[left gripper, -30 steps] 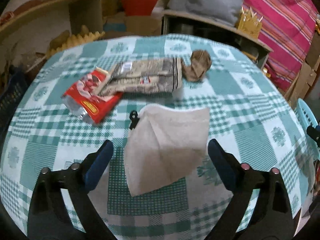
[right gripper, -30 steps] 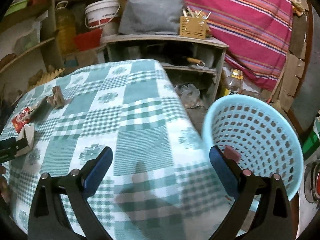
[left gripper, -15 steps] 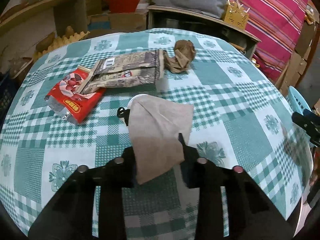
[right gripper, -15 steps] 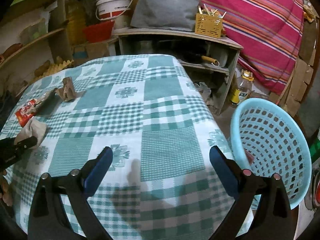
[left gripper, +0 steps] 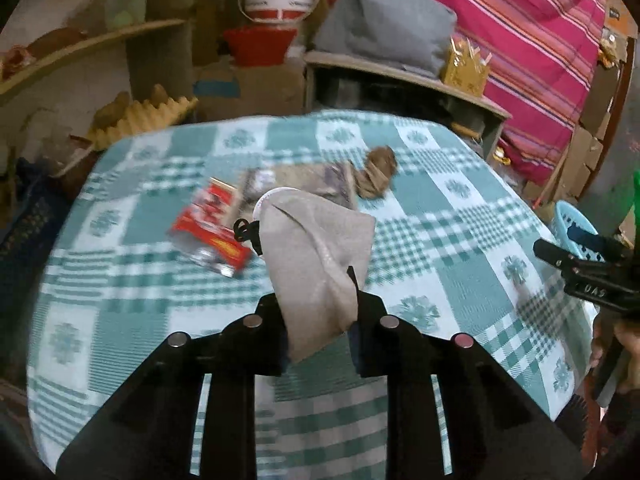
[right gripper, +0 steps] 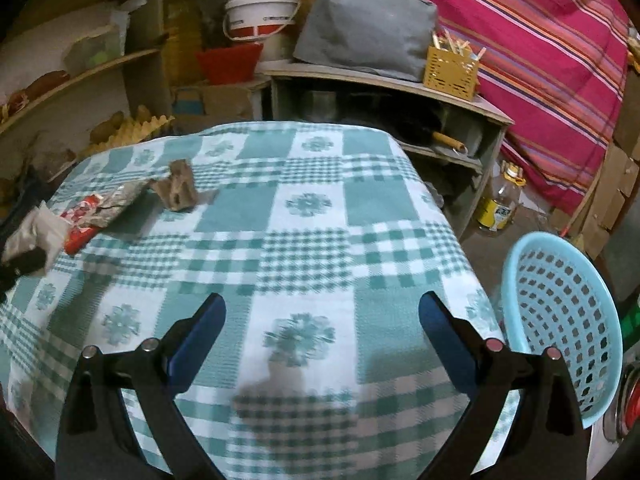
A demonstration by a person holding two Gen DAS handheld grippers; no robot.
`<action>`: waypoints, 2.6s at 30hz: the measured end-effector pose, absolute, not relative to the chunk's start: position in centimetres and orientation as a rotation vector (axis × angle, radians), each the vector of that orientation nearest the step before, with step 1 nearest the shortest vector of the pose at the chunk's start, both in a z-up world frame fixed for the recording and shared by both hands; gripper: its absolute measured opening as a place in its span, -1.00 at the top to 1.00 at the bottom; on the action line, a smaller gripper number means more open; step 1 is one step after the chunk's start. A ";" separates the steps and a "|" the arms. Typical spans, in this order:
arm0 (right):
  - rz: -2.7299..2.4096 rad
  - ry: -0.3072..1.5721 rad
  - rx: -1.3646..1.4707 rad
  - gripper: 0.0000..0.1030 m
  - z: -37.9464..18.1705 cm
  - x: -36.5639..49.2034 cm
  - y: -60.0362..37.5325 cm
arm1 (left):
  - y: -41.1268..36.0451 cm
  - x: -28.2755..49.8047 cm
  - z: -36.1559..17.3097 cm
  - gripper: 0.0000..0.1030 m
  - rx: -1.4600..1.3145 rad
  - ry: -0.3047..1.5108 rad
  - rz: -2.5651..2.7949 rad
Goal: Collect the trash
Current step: 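Lift the white cloth with the left gripper while the right gripper returns to the table, then grasp the red snack bag with the right gripper and lift it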
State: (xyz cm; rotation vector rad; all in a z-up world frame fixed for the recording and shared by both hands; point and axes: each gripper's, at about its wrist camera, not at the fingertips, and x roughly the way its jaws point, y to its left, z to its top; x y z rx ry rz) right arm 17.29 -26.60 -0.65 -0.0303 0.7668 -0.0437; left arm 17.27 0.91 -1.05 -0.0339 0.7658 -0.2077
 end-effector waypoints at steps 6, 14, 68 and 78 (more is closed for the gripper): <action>-0.008 0.758 -0.079 -0.85 0.0 18.2 -23.2 | 5.2 16.9 0.9 0.60 -0.041 0.715 -0.141; 0.031 0.763 -0.108 -0.85 0.3 20.2 -18.6 | 10.2 17.6 1.2 0.60 -0.077 0.697 -0.082; 0.223 0.811 0.077 0.93 1.3 24.8 -17.0 | 10.8 17.3 1.3 0.60 -0.120 0.685 -0.064; 0.147 0.830 -0.033 -0.21 -1.0 25.6 -17.0 | 10.9 17.6 -0.2 0.60 -0.130 0.709 -0.065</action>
